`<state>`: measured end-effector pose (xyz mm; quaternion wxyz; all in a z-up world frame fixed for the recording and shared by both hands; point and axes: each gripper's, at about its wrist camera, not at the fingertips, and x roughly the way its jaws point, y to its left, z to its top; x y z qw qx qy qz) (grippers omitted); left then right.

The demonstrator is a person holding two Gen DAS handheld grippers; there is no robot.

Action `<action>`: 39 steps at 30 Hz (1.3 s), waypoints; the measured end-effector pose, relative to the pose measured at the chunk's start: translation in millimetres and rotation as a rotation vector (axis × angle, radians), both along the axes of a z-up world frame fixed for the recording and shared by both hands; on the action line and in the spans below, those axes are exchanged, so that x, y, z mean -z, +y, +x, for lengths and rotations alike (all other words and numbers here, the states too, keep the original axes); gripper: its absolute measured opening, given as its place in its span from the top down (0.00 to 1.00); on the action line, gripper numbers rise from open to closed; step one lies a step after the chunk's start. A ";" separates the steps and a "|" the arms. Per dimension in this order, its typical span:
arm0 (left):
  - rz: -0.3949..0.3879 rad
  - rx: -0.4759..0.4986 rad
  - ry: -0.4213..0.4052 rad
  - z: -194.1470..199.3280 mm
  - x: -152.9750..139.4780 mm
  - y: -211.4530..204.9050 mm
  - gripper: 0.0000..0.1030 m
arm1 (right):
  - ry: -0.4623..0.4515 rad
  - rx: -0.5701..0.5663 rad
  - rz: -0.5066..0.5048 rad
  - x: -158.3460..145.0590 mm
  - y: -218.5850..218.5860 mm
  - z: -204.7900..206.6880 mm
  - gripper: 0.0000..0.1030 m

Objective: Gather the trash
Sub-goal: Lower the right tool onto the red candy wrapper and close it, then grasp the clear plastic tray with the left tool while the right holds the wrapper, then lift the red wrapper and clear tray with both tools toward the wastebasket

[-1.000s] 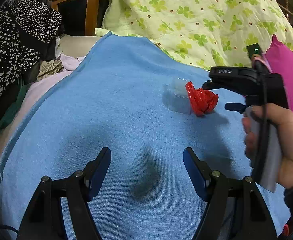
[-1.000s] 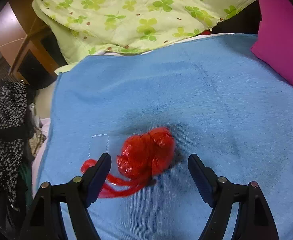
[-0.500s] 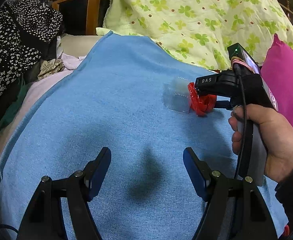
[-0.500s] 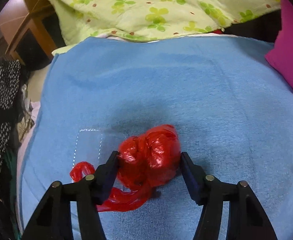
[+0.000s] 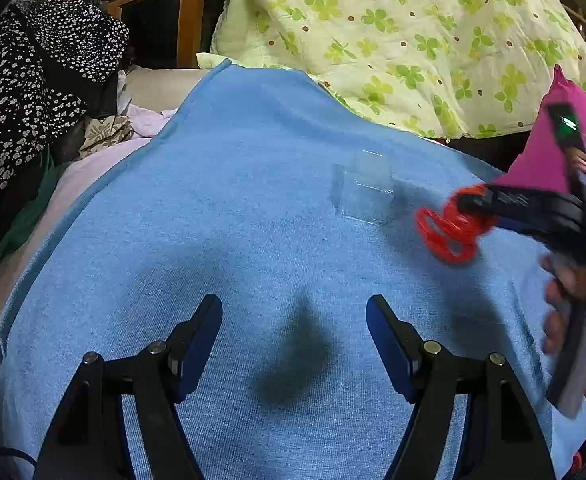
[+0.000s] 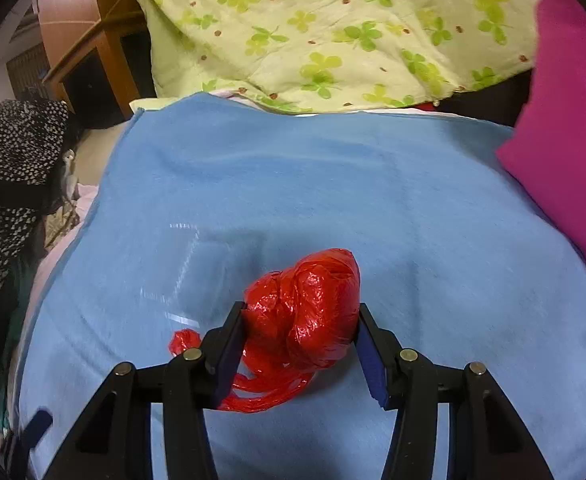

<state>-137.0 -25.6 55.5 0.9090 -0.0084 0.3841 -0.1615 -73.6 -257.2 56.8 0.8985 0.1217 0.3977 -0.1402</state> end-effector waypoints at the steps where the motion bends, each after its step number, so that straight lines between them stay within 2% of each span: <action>1: 0.001 -0.001 -0.004 0.3 -0.2 -0.5 0.27 | -0.007 0.002 0.003 -0.7 -1.7 -9.7 0.46; 7: -0.005 0.004 0.018 11.9 -2.0 -12.9 0.27 | -0.057 0.011 0.008 -2.4 -4.0 -55.7 0.46; 13: -0.017 0.100 0.045 47.7 -11.0 -54.2 0.27 | -0.128 0.030 0.026 -5.9 -4.7 -89.5 0.46; 17: 0.014 0.156 0.049 77.6 -10.2 -89.2 0.27 | -0.181 0.047 0.054 -7.8 -7.4 -109.1 0.46; 24: 0.083 0.167 0.098 117.8 8.5 -125.5 0.27 | -0.222 0.043 0.081 0.2 -11.4 -121.6 0.46; 30: 0.097 0.152 0.099 132.9 15.0 -135.9 0.27 | -0.241 0.024 0.087 1.6 -13.5 -120.3 0.46; 31: 0.096 0.152 0.107 135.9 16.9 -136.7 0.32 | -0.243 0.019 0.082 1.0 -11.9 -120.0 0.46; 32: 0.090 0.154 0.115 138.3 18.2 -137.4 0.48 | -0.243 0.016 0.078 1.3 -10.8 -120.5 0.46; 33: 0.090 0.161 0.134 140.7 20.5 -138.1 0.57 | -0.243 0.013 0.075 1.2 -9.8 -120.5 0.46; 34: 0.087 0.164 0.151 143.3 22.4 -138.1 0.55 | -0.241 0.012 0.073 1.2 -9.0 -120.2 0.46; 39: 0.109 0.138 0.126 129.2 10.7 -128.8 0.56 | -0.223 0.011 0.046 -0.2 -6.2 -122.6 0.46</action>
